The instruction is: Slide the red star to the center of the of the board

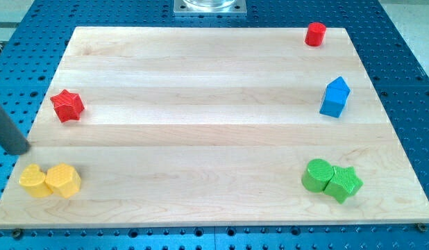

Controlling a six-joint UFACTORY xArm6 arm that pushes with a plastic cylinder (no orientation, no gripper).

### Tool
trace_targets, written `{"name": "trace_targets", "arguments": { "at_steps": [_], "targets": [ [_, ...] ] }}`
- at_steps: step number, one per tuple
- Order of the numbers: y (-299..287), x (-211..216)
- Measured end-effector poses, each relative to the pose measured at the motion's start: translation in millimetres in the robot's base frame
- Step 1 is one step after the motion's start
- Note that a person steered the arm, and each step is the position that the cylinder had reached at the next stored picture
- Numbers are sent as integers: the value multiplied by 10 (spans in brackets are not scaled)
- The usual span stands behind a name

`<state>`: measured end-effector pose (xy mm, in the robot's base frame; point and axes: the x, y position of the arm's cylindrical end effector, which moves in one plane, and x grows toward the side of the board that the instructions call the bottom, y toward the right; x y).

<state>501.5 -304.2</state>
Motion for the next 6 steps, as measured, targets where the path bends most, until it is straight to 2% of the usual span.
{"name": "trace_targets", "arguments": {
  "at_steps": [1,2,3,4,6],
  "targets": [
    [20,-366],
    [437,-687],
    [1127,-727],
    [755,-707],
    [2732,-1525]
  ]
}}
